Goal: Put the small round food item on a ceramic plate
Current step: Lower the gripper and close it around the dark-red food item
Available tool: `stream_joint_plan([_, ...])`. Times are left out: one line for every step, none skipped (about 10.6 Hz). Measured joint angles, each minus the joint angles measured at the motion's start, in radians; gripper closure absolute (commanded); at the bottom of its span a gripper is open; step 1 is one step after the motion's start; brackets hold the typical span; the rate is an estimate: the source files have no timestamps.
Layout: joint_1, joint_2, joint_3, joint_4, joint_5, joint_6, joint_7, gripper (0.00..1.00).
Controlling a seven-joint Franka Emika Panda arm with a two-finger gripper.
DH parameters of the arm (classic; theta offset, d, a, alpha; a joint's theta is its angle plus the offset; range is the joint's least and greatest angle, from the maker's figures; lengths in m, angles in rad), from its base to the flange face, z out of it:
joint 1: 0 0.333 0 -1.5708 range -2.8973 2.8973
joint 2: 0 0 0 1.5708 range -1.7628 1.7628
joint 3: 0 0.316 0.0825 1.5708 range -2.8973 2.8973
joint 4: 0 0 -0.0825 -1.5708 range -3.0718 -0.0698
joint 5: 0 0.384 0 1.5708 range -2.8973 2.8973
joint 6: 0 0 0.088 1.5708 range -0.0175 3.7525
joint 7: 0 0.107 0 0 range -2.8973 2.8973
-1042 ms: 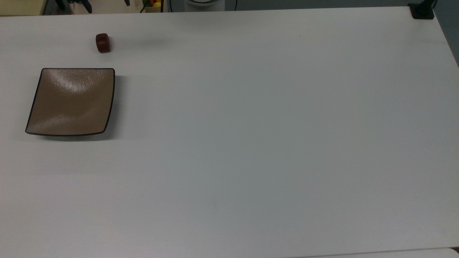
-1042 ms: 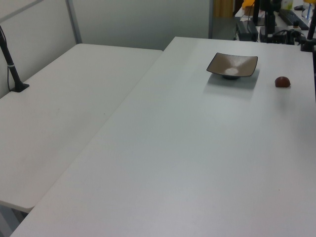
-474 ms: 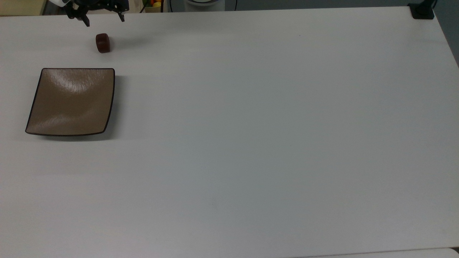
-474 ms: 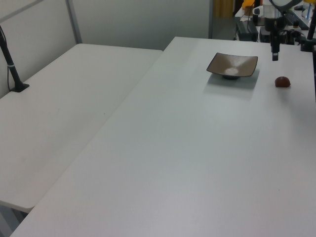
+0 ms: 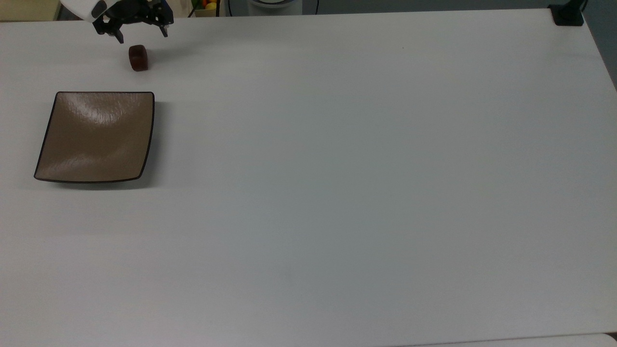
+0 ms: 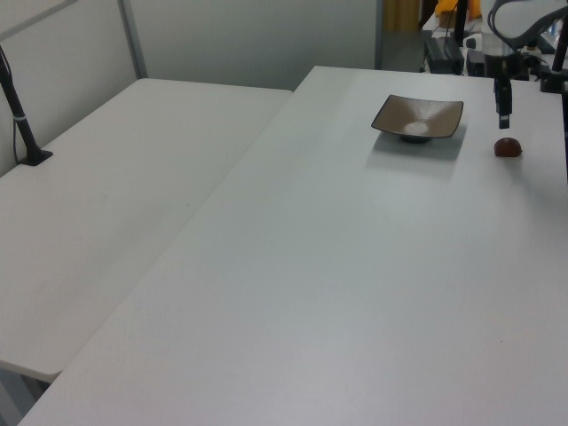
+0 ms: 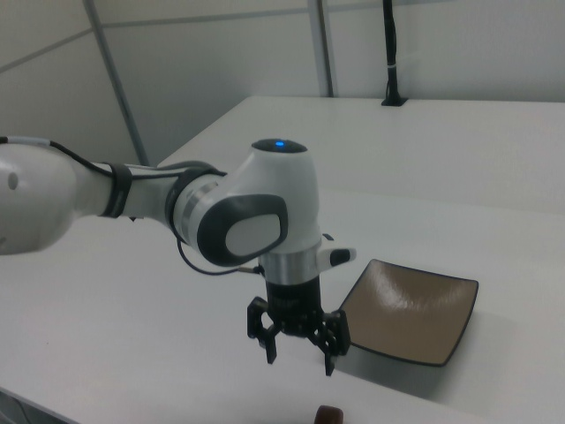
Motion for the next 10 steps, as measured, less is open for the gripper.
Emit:
stream_joint_plan([0.000,0.001,-0.007,-0.022,-0.017,0.028,-0.021,0.00])
stream_joint_plan([0.000,0.002,-0.018,-0.041,-0.030,0.056,-0.047,0.00])
stream_joint_plan([0.000,0.002,-0.037,-0.060,-0.037,0.088,-0.084,0.00])
stream_joint_plan([-0.001,0.003,-0.055,-0.078,-0.039,0.123,-0.124,0.00])
stream_joint_plan([-0.001,0.003,-0.073,-0.100,-0.040,0.164,-0.161,0.00])
stream_joint_plan([-0.001,0.004,-0.085,-0.122,-0.040,0.203,-0.187,0.00])
stream_joint_plan([-0.001,0.007,-0.090,-0.141,-0.040,0.235,-0.200,0.00])
stream_joint_plan([-0.001,0.016,-0.091,-0.159,-0.040,0.272,-0.203,0.00])
stream_joint_plan([-0.001,0.027,-0.091,-0.168,-0.040,0.299,-0.203,0.00])
stream_joint_plan([-0.001,0.037,-0.091,-0.177,-0.040,0.326,-0.203,0.02])
